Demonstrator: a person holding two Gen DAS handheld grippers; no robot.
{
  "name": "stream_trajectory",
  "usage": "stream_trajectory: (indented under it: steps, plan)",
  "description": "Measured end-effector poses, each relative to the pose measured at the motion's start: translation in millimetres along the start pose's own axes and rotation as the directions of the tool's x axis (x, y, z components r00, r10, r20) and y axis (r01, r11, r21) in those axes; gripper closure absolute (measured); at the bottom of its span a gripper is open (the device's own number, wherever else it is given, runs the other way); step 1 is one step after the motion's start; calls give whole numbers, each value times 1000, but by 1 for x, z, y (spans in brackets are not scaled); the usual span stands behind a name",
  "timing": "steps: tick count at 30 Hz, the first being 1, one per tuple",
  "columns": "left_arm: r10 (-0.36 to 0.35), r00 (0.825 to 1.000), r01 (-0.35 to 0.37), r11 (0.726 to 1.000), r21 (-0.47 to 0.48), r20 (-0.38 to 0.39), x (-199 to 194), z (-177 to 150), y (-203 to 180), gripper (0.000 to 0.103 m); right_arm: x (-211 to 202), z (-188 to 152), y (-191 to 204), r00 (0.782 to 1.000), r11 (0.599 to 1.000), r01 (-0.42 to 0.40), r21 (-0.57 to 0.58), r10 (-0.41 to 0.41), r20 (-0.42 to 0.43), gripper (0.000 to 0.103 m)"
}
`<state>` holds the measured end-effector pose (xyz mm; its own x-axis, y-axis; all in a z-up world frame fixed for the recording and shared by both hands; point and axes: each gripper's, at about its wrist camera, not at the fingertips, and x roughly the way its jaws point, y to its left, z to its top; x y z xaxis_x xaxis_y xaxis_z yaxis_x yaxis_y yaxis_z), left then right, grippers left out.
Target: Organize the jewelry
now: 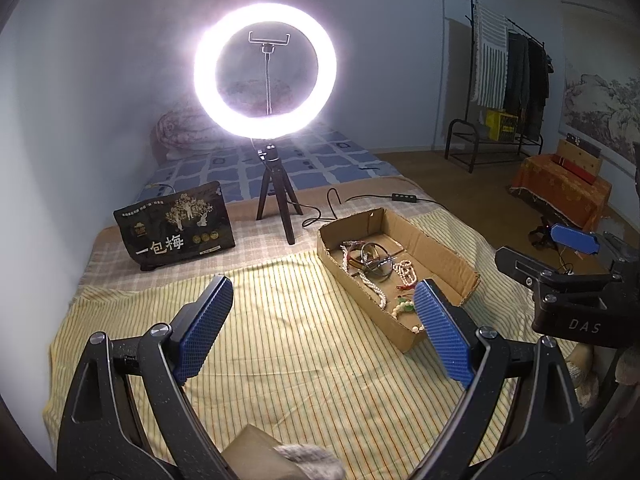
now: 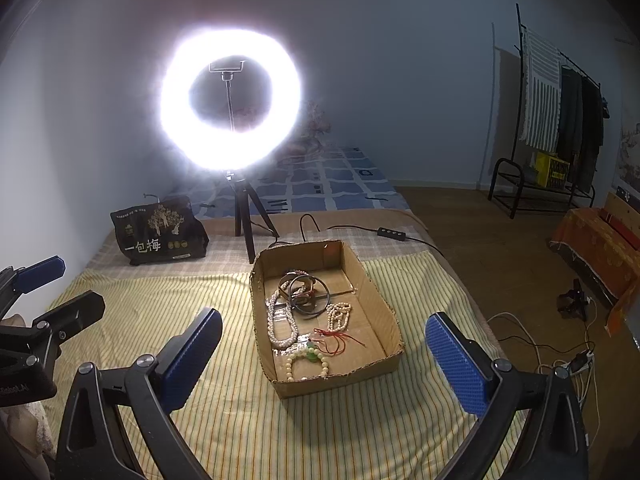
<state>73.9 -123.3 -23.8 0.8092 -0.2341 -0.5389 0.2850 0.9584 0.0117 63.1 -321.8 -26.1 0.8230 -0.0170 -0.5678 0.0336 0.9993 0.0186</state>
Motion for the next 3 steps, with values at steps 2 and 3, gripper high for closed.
stream_trajectory:
  steps: [2, 3]
  plan:
    - [18, 1000, -18, 1000, 8, 16, -1, -1, -1, 9, 0, -1, 0, 1000, 1000, 1, 1, -1, -2, 0]
    - [25, 999, -25, 1000, 10, 22, -2, -1, -1, 9, 0, 0, 0, 1000, 1000, 1, 1, -1, -3, 0]
